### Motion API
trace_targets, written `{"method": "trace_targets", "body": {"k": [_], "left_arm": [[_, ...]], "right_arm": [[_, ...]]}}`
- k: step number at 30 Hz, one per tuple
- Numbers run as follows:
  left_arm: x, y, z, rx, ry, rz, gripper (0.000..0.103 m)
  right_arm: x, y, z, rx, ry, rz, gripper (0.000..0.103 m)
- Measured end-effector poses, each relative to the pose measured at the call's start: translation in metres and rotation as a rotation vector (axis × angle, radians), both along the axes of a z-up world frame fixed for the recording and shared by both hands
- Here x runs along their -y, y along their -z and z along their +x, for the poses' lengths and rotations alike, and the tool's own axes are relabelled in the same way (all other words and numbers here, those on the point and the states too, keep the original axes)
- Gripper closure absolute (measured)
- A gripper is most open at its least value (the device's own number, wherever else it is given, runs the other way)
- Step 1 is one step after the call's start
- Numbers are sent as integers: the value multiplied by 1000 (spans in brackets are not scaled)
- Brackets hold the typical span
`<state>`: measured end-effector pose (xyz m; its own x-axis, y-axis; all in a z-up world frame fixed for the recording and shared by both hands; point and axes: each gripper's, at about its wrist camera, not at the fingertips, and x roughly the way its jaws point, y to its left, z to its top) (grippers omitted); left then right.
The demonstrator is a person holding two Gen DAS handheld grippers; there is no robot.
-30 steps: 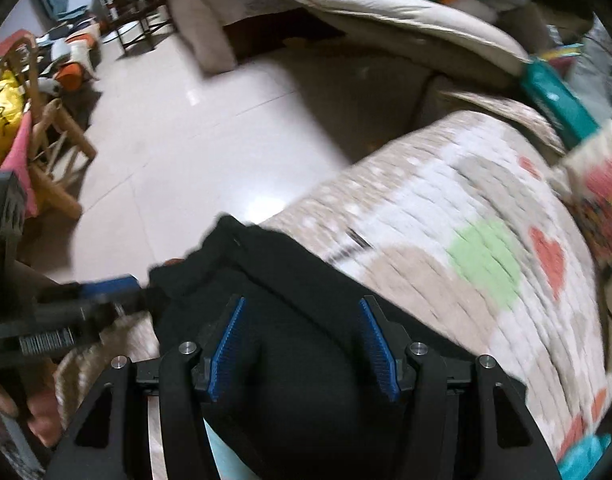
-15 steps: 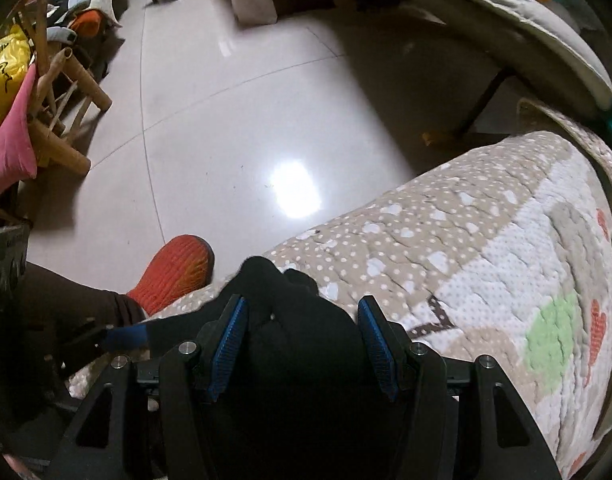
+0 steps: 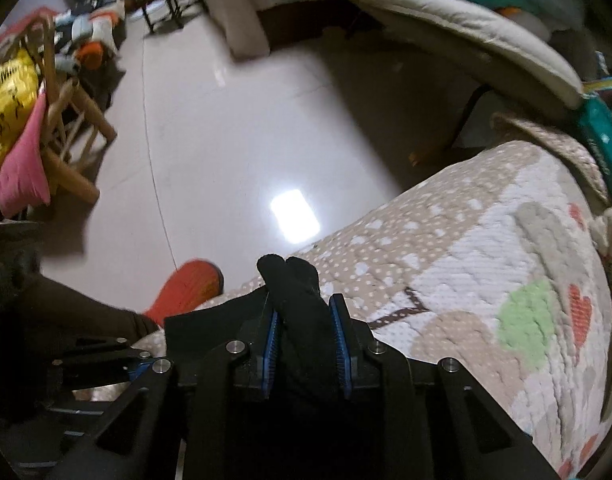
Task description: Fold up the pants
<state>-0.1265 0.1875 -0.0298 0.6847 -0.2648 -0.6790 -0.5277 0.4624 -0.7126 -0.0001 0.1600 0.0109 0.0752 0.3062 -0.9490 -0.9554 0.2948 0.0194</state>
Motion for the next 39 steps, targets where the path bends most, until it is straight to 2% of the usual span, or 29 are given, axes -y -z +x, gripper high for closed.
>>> {"method": "trace_targets", "body": {"k": [5,9,16,18,20,21,23,25,29,32,35,37,39], "left_arm": [[19,-16,13,66,59,20,87],[44,-25,30,114,131,9,87],[105,-36,71,172,320,29,86],[124,-36,82,173,382,44,81],[144,-36,89,169,446,74,66],[155,-37,91,167,478,96,63],[171,-41,92,172,534,127,50],[186,-47,91,188,617,137,46],[196,-60,81,217,707,158,41],[185,-65,76,218,674,161,39],[159,-58,76,170,583,146,39],[143,-48,75,121,521,127,39],[134,-39,75,88,484,95,39]], "right_arm": [[32,-26,7,2,74,90,77],[74,-43,24,-2,155,150,77],[165,-47,54,-28,345,232,77],[195,-42,62,-45,406,257,77],[225,-36,68,-70,463,287,76],[245,-32,71,-93,506,308,73],[281,-22,74,-107,600,325,72],[311,-15,78,-82,688,312,61],[361,-24,81,27,852,295,58],[368,-47,77,76,881,343,58],[346,-70,65,73,833,405,58],[326,-72,59,27,779,420,58],[305,-63,55,-67,733,426,58]]}}
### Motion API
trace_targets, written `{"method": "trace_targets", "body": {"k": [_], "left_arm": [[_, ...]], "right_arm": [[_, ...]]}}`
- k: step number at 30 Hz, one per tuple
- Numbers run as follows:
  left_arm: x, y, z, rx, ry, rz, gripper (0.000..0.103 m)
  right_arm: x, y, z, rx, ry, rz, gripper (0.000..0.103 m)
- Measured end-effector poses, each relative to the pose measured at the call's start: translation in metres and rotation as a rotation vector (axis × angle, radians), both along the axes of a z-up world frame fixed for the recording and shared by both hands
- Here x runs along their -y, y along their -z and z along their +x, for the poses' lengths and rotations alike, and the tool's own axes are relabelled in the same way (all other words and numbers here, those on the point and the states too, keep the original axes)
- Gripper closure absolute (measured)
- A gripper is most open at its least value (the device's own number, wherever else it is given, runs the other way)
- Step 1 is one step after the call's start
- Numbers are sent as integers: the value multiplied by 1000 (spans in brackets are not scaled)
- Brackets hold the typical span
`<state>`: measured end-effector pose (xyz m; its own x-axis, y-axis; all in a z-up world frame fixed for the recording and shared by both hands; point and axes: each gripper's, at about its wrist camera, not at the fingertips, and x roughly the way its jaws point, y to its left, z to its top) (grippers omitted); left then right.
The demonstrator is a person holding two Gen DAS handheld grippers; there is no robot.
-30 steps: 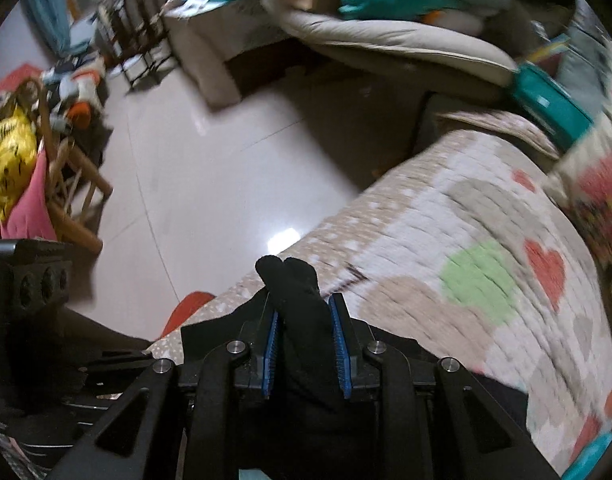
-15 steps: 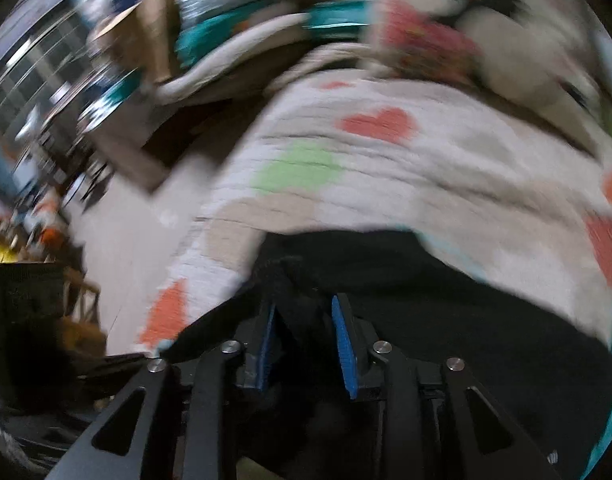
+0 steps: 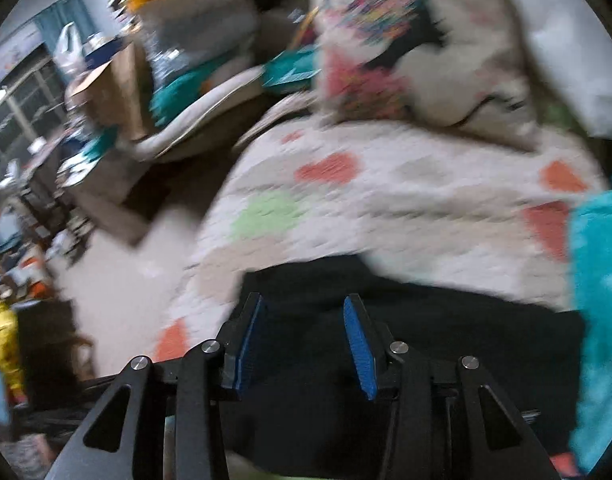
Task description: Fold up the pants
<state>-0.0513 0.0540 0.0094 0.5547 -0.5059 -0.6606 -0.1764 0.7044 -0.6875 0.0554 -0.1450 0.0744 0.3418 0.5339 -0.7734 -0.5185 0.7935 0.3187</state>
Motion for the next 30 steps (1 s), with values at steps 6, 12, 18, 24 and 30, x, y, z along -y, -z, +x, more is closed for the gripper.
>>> {"method": "trace_targets", "body": {"k": [6,12,18,24,30], "left_arm": [[11,9,6,-24,11,40,39],[28,20,5,-58,53,93,39],[34,27,1,-53,46,150,50],[26,36,3,-104,30,113,88],[14,35,1,-138,-2,91,90]], "right_arm": [[-2,55,4,-156,51,-65,58],[2,46,11,-122,100,-114,57],[-72,33,21,-52,-103,-191,46],[-130,76,37,-129,-243,-318,61],[-150,86,32,-120,-282,-367,93]]}}
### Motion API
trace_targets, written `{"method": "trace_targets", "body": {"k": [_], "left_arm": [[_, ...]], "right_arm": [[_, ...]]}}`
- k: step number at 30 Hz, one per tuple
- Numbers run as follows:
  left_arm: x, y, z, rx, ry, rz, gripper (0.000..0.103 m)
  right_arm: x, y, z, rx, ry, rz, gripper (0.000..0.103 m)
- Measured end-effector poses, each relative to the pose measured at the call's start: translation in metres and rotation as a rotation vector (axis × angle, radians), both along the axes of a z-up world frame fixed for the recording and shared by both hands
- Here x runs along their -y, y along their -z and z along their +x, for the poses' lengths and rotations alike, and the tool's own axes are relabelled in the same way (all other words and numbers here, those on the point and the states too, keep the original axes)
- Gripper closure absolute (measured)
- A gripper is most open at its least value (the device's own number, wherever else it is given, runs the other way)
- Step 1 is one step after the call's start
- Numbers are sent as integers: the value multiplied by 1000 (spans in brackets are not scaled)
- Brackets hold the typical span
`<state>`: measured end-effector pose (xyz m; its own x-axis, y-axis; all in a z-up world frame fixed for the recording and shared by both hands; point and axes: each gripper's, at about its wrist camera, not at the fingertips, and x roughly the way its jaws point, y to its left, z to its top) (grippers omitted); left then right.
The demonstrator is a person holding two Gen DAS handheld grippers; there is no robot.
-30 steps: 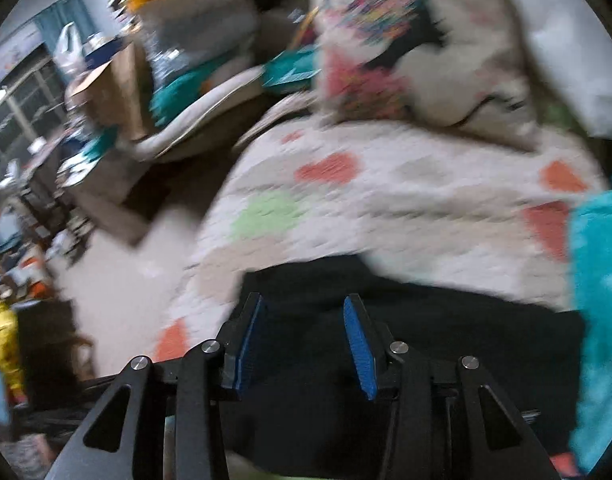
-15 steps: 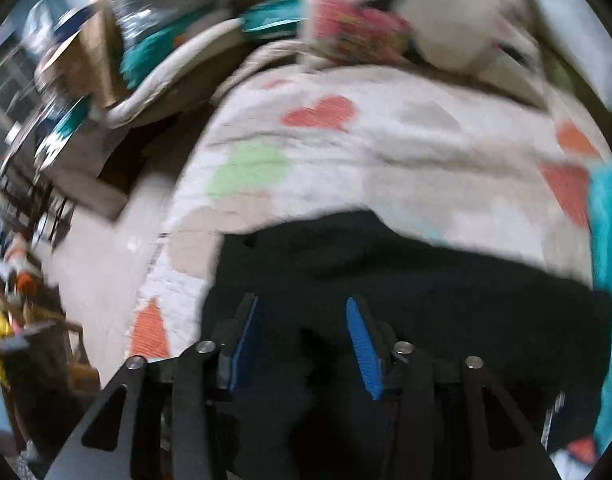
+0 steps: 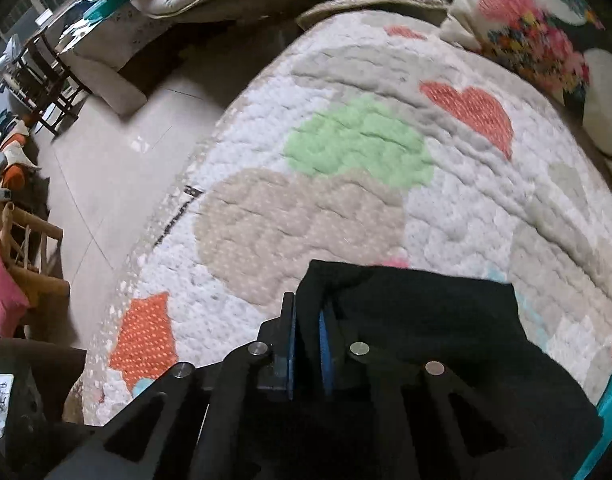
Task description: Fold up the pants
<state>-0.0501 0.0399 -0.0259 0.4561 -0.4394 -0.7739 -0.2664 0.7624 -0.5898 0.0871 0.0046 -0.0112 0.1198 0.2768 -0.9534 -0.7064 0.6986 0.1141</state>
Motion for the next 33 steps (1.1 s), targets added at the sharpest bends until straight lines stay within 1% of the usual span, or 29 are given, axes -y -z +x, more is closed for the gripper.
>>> {"method": "trace_targets", "body": {"k": [2,5,10,12,13,14,16,17,19,21,23,24,25,26,29,31,33], "left_arm": [[-7,-1,-1,-7,-17,-1,90],[-22,-5,-8,1,-44,24,90],[-57,-5,-15,-9,-128,37,90],[-67,-2,-18,-25,-154,39,86],[-71,2,-19,-46,-166,34,82],[-69,1,-23,-57,-175,28,78],[-71,3,-26,-61,-186,3,78],[-71,1,-27,-65,-184,6,77],[-74,-2,-35,-63,-184,17,77],[-76,-5,-42,-55,-192,17,77],[-81,-13,-51,-28,-212,21,77],[-82,-20,-63,-9,-218,30,77],[-81,-24,-59,4,-223,39,77],[-82,-26,-54,12,-223,48,77],[-75,-26,-47,11,-208,85,76],[-69,-25,-41,0,-197,109,75],[-65,-22,-31,-10,-193,121,73]], "right_arm": [[-4,-1,0,-2,-1,6,93],[-13,-7,0,-11,-9,48,93],[-41,-17,-4,-22,-42,91,93],[-52,-15,-4,-28,-44,101,92],[-55,-11,-3,-39,-34,99,88],[-57,-6,-1,-45,-16,89,88],[-55,-5,2,-47,5,98,81],[-52,-9,3,-42,16,112,79],[-35,-26,7,-9,56,159,71],[-11,-45,6,44,110,198,70],[17,-62,-3,82,131,222,70],[29,-67,-11,83,136,238,70],[42,-69,-20,69,144,265,70],[55,-68,-27,42,146,289,70],[71,-55,-52,-24,147,331,70],[81,-38,-66,-68,163,320,70],[88,-16,-71,-78,215,283,70]]}}
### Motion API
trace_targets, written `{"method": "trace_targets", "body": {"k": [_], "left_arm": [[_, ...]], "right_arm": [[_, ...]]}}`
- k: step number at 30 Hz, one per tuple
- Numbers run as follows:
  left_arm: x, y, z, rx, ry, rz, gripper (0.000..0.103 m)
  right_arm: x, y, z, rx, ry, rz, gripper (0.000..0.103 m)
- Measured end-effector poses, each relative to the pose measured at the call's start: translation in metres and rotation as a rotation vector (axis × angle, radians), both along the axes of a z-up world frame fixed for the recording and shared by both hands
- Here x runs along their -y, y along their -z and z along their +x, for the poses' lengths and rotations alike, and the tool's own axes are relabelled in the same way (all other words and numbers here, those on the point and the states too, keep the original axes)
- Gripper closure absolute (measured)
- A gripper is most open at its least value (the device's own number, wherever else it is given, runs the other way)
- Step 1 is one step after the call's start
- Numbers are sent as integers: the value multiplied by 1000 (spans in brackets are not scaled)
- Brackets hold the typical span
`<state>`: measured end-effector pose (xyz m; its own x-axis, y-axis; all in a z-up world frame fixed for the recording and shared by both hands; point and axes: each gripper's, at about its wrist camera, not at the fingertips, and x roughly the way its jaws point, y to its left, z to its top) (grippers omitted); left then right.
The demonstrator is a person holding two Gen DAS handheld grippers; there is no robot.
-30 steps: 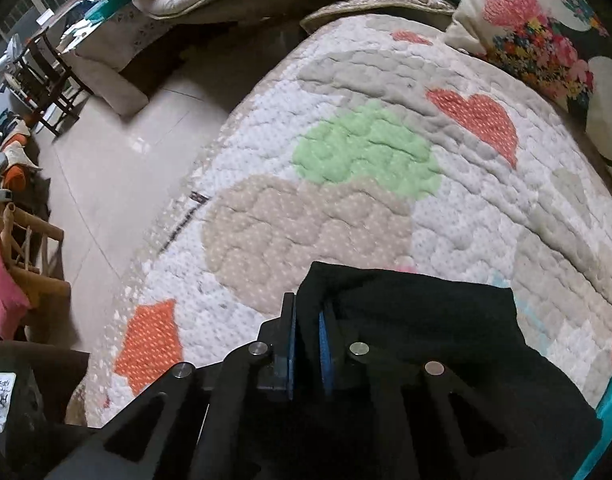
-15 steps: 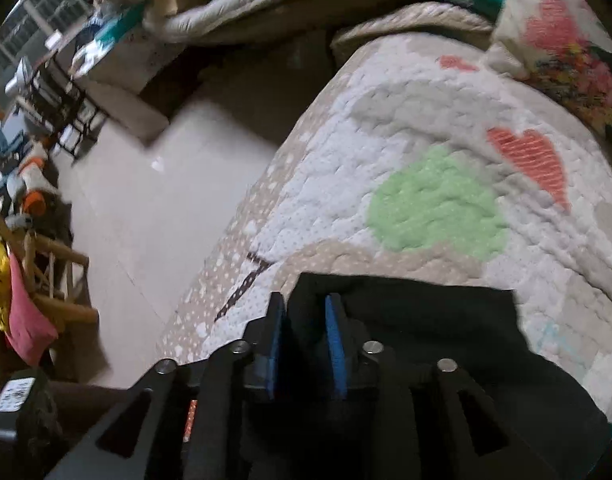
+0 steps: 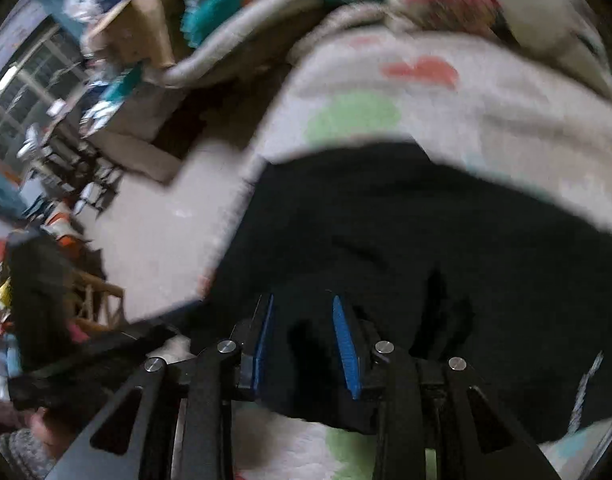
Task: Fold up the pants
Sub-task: 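Lower the folded pants onto the bed and open both grippers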
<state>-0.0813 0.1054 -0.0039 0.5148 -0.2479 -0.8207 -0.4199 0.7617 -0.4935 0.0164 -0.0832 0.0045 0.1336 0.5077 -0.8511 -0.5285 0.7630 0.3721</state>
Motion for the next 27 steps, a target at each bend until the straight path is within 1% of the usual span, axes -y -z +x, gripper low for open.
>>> {"method": "trace_targets", "body": {"k": [1,2,3,5,7,8,10,12,13,15,17,22,24,27], "left_arm": [[1,1,1,-6,3,5,71],[1,3,3,-9,5,12,71],[2,3,3,-10,9,23,71],[3,0,0,-7,17,60,69],[8,-5,-1,10,31,105,68],[11,-10,-2,24,39,134,66],[19,-17,-1,50,55,194,62],[29,-24,-1,73,74,260,60],[36,-28,-1,86,87,304,59],[44,-32,-1,102,104,364,58],[51,-35,0,112,117,405,57],[66,-41,-2,143,146,522,57],[68,-43,-3,154,150,542,57],[69,-43,-2,158,154,540,56]], "right_arm": [[6,12,0,-8,30,-20,72],[11,16,1,-10,46,-2,74],[17,15,0,-11,67,36,74],[26,6,-6,6,103,70,70],[34,-7,-17,67,117,61,63],[39,-13,-26,111,121,44,61],[49,-20,-39,179,133,5,54],[61,-23,-51,217,162,-11,53],[68,-23,-53,218,179,-2,53],[82,-20,-59,192,227,37,53],[87,-15,-62,165,257,59,53],[87,-9,-59,156,267,58,52],[88,-7,-58,153,279,60,52],[90,-4,-56,147,295,62,51]]}}
